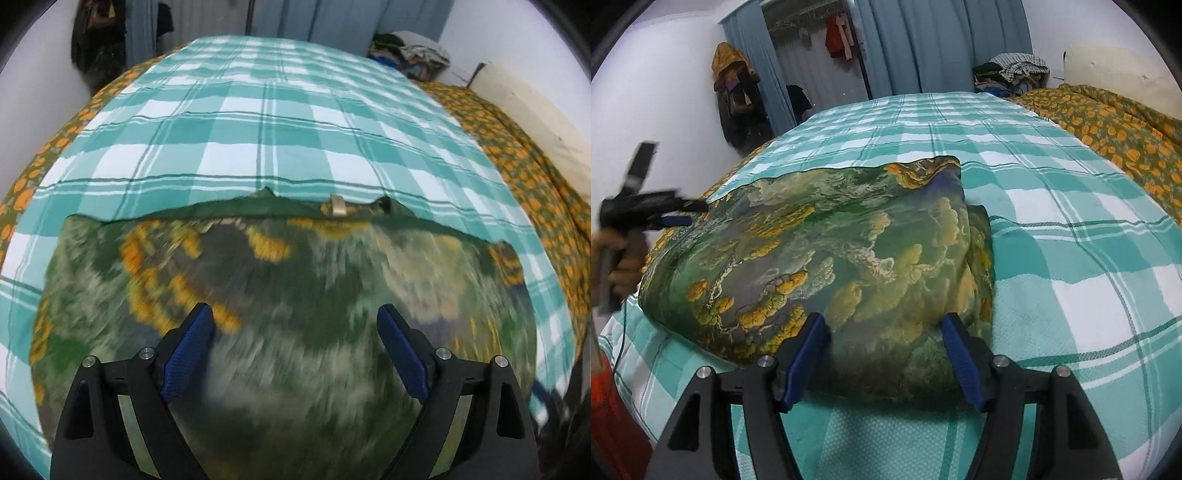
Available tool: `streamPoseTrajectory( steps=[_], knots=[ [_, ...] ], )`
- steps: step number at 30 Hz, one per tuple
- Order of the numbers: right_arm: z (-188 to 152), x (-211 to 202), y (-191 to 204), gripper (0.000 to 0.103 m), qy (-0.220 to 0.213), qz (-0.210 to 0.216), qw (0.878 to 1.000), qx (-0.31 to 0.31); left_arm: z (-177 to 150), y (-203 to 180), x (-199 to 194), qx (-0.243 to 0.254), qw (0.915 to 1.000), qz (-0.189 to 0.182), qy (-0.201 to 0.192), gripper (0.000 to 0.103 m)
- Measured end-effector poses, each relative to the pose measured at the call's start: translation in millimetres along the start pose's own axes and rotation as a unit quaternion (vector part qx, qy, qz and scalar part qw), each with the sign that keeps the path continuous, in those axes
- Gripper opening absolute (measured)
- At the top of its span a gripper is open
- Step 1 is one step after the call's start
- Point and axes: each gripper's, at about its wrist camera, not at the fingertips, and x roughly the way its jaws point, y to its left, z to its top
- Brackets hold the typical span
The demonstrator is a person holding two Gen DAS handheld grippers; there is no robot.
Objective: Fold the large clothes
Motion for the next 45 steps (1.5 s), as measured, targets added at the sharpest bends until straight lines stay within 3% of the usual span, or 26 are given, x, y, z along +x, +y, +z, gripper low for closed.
streamPoseTrajectory(
  steps=[4, 7, 11, 19, 28, 34, 38, 42, 45],
  knots=[
    [-5, 1, -1, 0.069, -0.008, 0.005, 1.0, -0.004, 0, -11, 29, 0.035, 0.9984, 0.027, 0.034, 0.092],
    [-6, 2, -2, 0.071, -0.01, 0.009, 1.0, 0.0, -11, -10, 31, 0.044, 0.9982, 0.027, 0.03, 0.093],
    [-6, 7, -6, 0.079, -0.009, 0.007, 1.0, 0.014, -21, -7, 20, 0.041, 0.9987, 0.007, 0.029, 0.093],
    [-6, 8, -9, 0.079, -0.01, 0.005, 1.0, 0.025, -69, -14, -12, 0.09, 0.9958, 0.007, 0.016, 0.094],
    [-9, 2, -5, 0.079, -0.006, -0.012, 1.0, 0.024, -115, -17, -45, 0.086, 0.9962, -0.011, 0.002, 0.096],
    [-9, -11, -3, 0.079, 0.0, -0.021, 0.999, 0.031, -146, -22, -70, 0.119, 0.9927, -0.022, 0.005, 0.096],
    [-17, -27, -11, 0.079, 0.002, -0.022, 0.998, 0.064, -167, -31, -91, 0.156, 0.9875, -0.025, -0.004, 0.096],
    [-27, -33, -27, 0.079, 0.01, -0.022, 0.993, 0.114, -172, -40, -104, 0.149, 0.9875, -0.05, -0.018, 0.096],
    [-32, -31, -46, 0.08, 0.01, 0.004, 0.985, 0.175, -169, -52, -106, 0.159, 0.9854, -0.055, -0.025, 0.096]
  ],
)
